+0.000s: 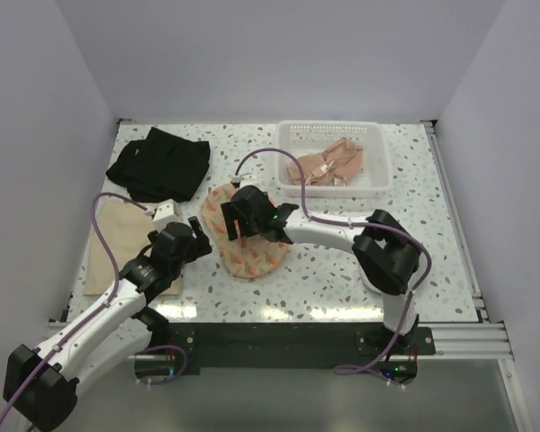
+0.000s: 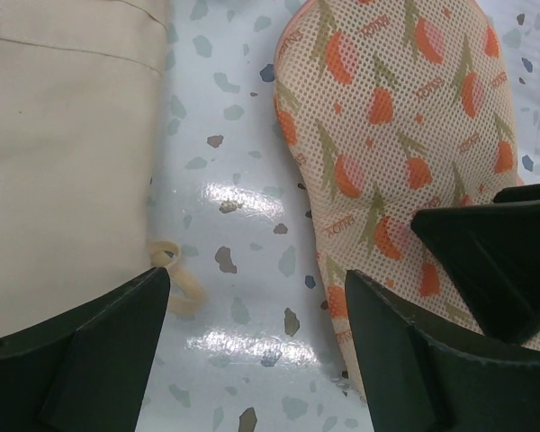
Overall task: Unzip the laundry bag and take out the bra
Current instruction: Adjust the laundry bag at the center of the board, then unzip the laundry bag at the center of the board.
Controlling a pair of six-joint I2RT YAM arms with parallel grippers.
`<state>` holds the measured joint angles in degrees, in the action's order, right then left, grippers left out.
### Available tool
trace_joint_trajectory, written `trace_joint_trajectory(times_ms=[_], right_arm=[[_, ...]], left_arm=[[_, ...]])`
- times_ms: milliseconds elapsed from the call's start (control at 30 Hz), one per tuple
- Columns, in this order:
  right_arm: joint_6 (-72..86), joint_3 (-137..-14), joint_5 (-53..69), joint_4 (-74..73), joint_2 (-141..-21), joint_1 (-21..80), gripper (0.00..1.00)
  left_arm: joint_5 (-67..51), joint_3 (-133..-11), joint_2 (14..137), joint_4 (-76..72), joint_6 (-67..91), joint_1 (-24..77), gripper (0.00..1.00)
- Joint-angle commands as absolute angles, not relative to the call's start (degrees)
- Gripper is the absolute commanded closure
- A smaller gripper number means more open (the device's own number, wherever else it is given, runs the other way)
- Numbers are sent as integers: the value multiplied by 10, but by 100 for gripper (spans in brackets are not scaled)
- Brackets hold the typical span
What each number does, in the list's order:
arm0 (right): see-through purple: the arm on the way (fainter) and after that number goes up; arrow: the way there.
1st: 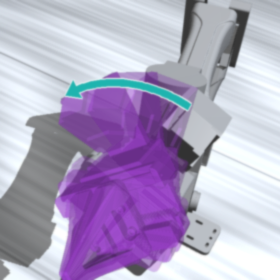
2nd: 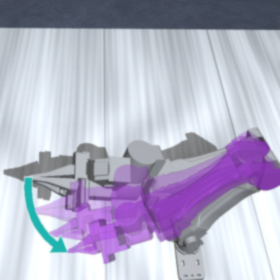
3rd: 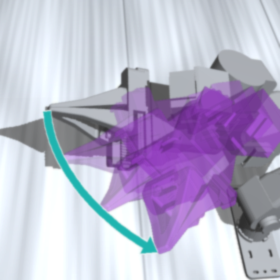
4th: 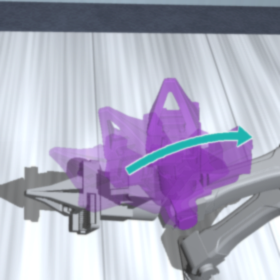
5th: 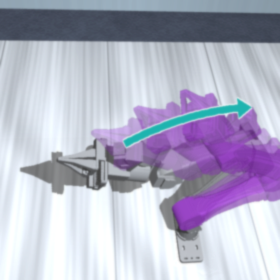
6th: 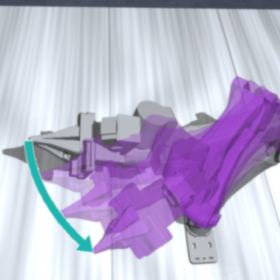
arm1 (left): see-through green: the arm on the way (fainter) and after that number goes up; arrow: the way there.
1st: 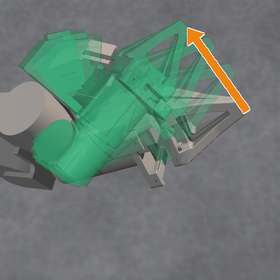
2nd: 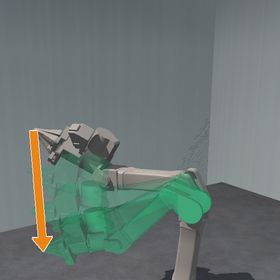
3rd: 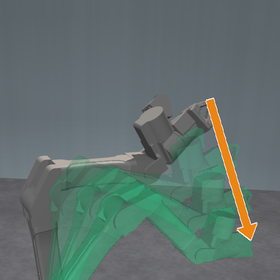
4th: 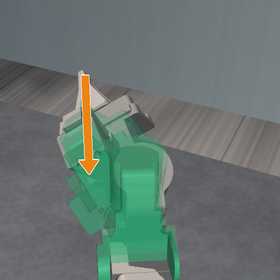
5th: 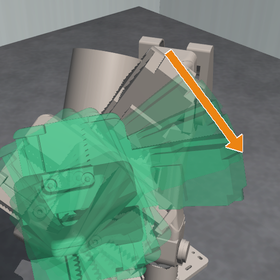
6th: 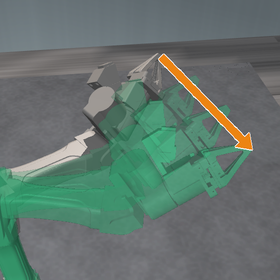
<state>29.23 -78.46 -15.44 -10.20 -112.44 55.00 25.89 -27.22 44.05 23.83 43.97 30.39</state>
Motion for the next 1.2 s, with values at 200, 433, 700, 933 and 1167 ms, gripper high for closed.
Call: trace_joint_trajectory(times_ms=[200,433,700,933,1167], right_arm=[[218,-727,-135,-88,-952,554,16],[218,-658,-136,-98,-891,553,16],[221,-630,-137,-101,-847,553,16],[224,-616,-149,-104,-821,554,16],[227,-603,-154,-107,-805,553,16]], left_arm=[[180,-247,481,120,418,302,20],[118,-223,524,58,411,305,24],[105,-191,576,-33,438,305,26],[69,-114,584,-175,470,305,30],[74,-85,599,-247,483,305,35]])
